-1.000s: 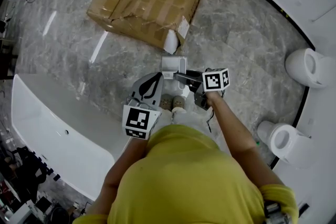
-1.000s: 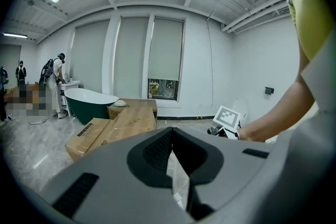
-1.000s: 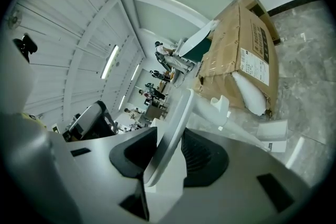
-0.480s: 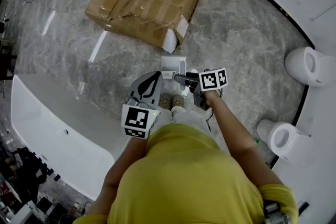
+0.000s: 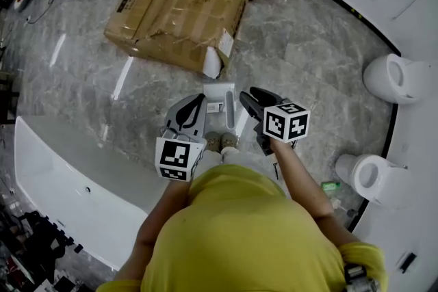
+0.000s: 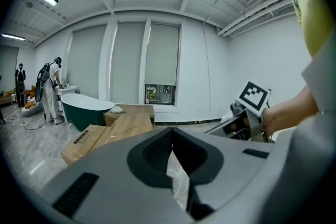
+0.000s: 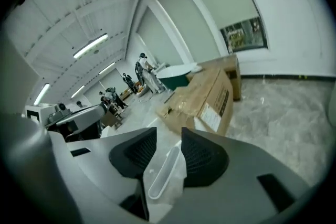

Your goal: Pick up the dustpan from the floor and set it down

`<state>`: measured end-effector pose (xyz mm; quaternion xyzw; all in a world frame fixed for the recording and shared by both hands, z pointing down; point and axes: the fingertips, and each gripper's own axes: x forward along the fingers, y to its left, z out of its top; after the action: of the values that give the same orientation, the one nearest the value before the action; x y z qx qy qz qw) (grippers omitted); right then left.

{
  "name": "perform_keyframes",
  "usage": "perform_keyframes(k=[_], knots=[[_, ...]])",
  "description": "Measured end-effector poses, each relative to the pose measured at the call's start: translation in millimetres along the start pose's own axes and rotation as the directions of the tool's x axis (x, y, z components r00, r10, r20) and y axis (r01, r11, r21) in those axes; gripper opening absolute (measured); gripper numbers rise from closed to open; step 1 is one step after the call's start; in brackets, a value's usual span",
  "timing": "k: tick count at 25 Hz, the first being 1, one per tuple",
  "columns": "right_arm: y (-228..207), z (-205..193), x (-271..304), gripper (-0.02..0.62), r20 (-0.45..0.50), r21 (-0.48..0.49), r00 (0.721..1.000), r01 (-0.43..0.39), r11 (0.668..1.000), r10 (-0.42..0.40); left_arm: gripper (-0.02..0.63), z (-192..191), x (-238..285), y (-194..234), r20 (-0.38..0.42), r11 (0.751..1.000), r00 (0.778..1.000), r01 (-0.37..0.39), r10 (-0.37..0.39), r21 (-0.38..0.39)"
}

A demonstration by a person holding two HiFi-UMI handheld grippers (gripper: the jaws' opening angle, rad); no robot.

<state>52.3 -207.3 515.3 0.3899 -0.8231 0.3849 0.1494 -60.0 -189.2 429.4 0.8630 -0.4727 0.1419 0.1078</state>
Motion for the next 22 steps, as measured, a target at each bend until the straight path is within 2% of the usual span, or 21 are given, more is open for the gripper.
perform_keyframes(k=[4, 6, 9, 12, 14, 16, 19, 22], knots=[[27, 57, -39, 0.059, 0.196, -0.195, 0.979, 0.101, 0.976, -0.062, 0.002, 27, 2, -1, 0.053, 0.999, 0.999, -0.014, 0.012, 0.036], [41, 87, -60, 0.015, 0.300, -0.274, 0.950, 0.168, 0.947, -0.081, 0.002, 46, 3, -1, 0.078, 0.997, 0.996, -0.036, 0.031, 0.064], [58, 126, -95, 0.012, 0.441, -0.345, 0.892, 0.270, 0.899, -0.099, 0.002, 88, -2, 0, 0.136, 0.990, 0.988, -0.081, 0.065, 0.113], [71, 157, -131, 0.012, 0.566, -0.373, 0.817, 0.375, 0.849, -0.113, 0.002, 133, -14, -2, 0.216, 0.978, 0.972, -0.128, 0.091, 0.164], [78, 172, -154, 0.012, 0.634, -0.380, 0.764, 0.443, 0.812, -0.120, 0.002, 159, -25, -1, 0.262, 0.971, 0.959, -0.160, 0.110, 0.177], [85, 182, -171, 0.011, 0.681, -0.379, 0.723, 0.485, 0.788, -0.118, 0.002, 178, -35, 0, 0.294, 0.966, 0.947, -0.188, 0.130, 0.179], [96, 189, -189, 0.009, 0.722, -0.377, 0.685, 0.503, 0.778, -0.093, 0.002, 192, -47, 1, 0.322, 0.959, 0.934, -0.220, 0.154, 0.180], [102, 191, -195, 0.010, 0.733, -0.384, 0.676, 0.505, 0.773, -0.077, 0.002, 191, -51, -2, 0.327, 0.957, 0.932, -0.225, 0.157, 0.181]])
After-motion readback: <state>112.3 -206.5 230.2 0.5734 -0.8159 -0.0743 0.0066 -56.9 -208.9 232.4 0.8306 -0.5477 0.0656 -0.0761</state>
